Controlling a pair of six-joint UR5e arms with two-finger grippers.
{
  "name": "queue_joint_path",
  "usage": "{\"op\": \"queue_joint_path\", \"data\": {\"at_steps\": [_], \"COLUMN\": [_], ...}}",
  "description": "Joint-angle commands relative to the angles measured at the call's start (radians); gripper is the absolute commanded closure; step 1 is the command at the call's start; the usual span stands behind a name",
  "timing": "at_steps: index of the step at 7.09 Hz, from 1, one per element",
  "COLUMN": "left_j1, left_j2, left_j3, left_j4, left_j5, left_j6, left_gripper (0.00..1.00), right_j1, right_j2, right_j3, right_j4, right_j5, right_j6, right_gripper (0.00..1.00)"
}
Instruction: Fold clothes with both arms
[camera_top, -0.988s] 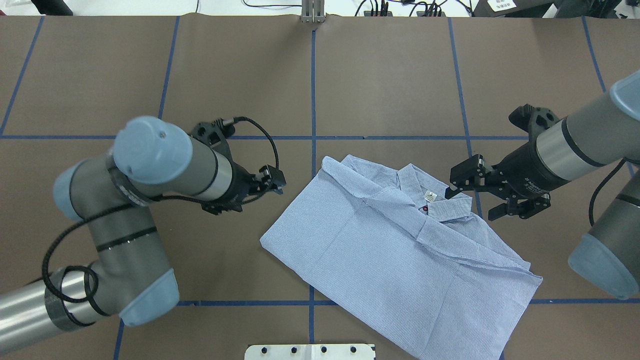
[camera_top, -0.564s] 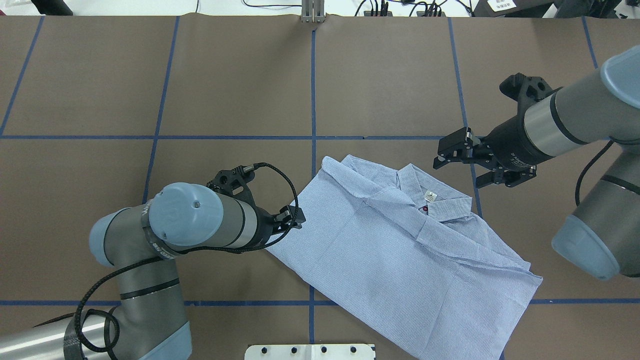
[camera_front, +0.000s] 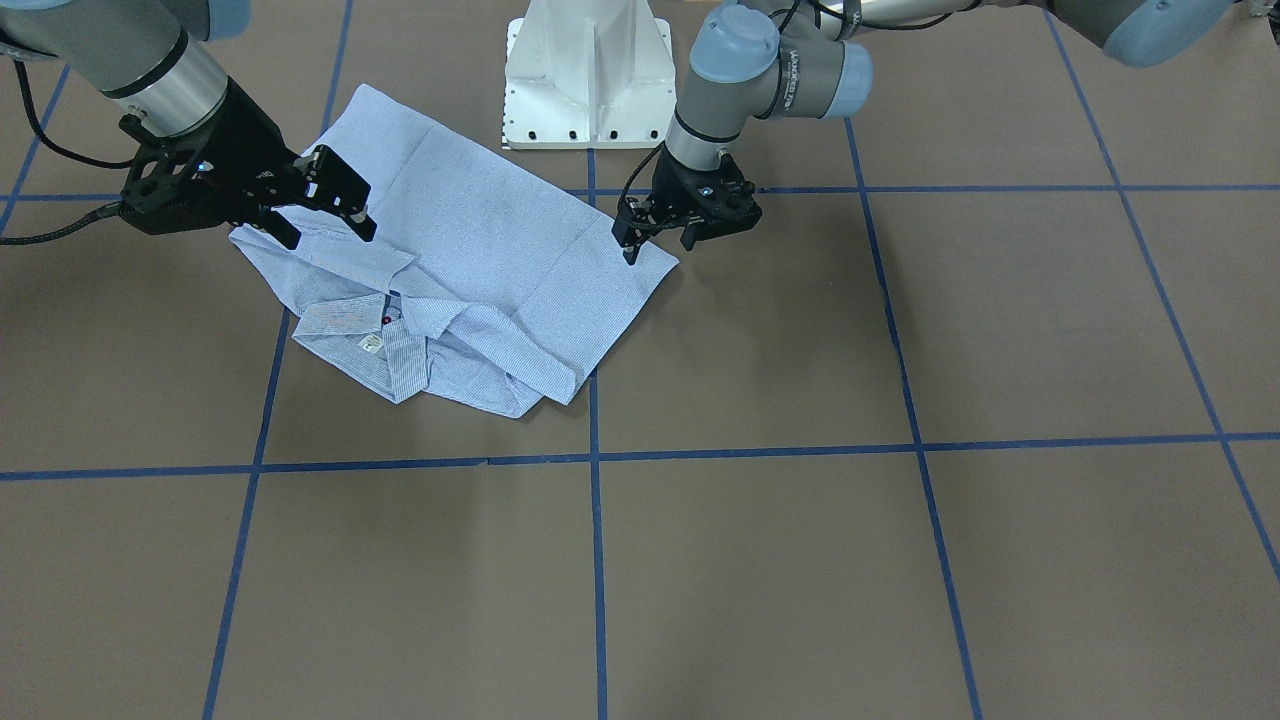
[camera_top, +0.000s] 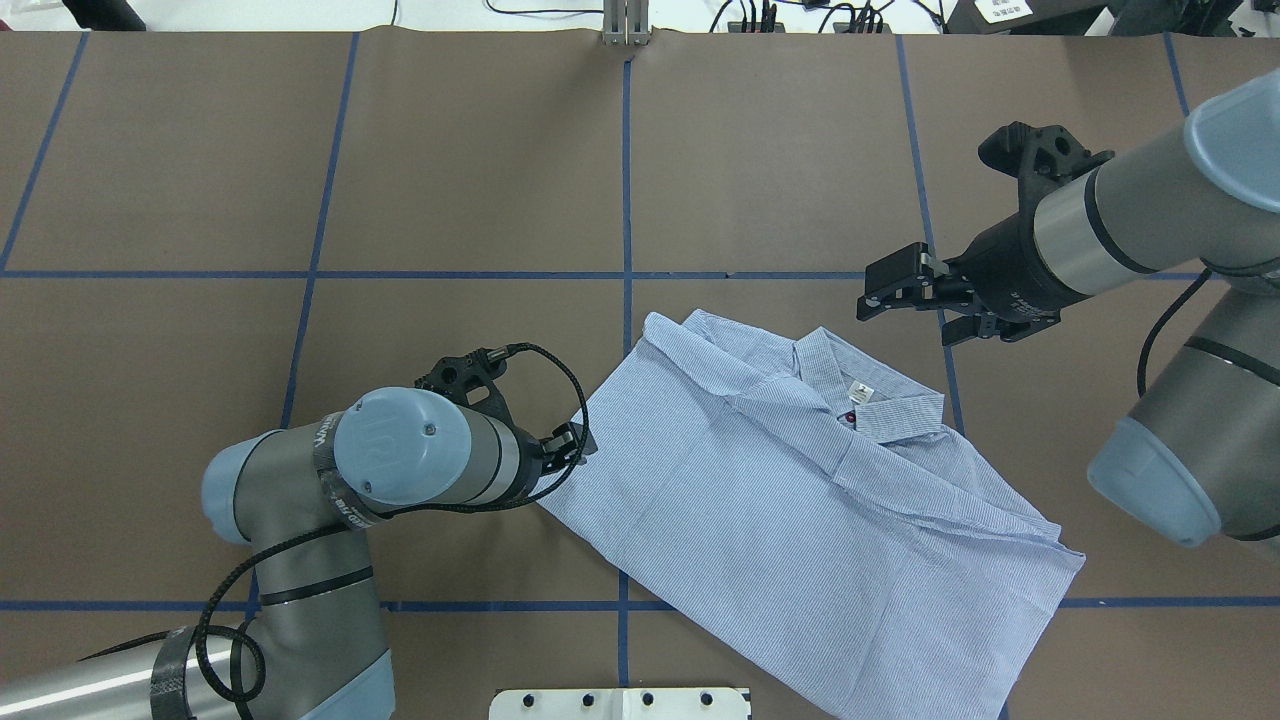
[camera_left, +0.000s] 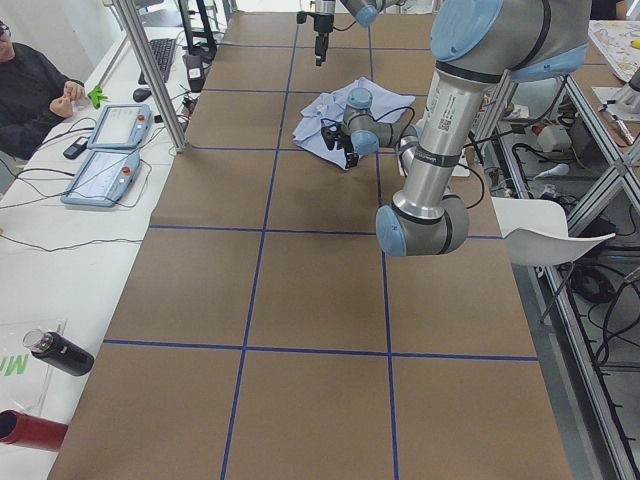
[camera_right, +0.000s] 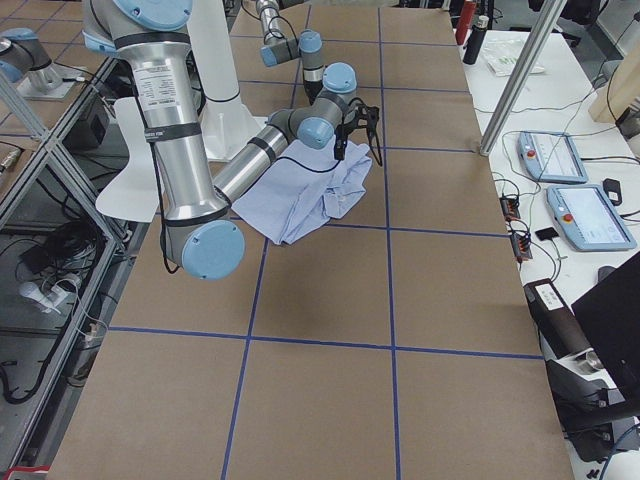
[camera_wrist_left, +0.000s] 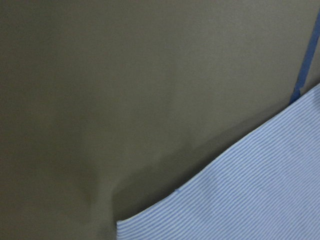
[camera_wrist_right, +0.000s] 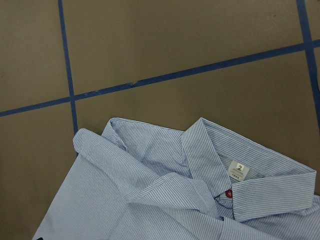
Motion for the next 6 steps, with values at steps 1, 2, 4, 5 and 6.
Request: {"op": "queue_joint_path", "data": {"at_steps": [1,2,4,5,6], "left_j1": [0.0,0.011,0.016,0.016,0.016], "left_j2": [-0.005,-0.003,-0.008,-0.008,-0.008], "left_j3": [0.018,0.031,0.043,0.043,0.043], "left_j4": [0.005,0.005,0.006,0.006,0.006], "left_j5": [0.001,0.001,0.001,0.001,0.0], "left_j6": [0.0,0.0,0.0,0.0,0.001], "left_gripper": [0.09,0.1,0.14,0.19,0.3], "right_j1": [0.0,0.001,0.001,0.001,0.003], "right_j2": [0.0,0.0,0.0,0.0,0.0], "right_j3": [-0.002,-0.002,-0.004,-0.004,-0.004], "right_j4": [0.0,-0.001,0.0,0.0,0.0], "right_j5": [-0.003,-0.003,-0.003,-0.003,-0.003], "right_j6": [-0.002,-0.002,0.0,0.0,-0.002], "right_gripper": [0.0,0.0,0.0,0.0,0.0]}}
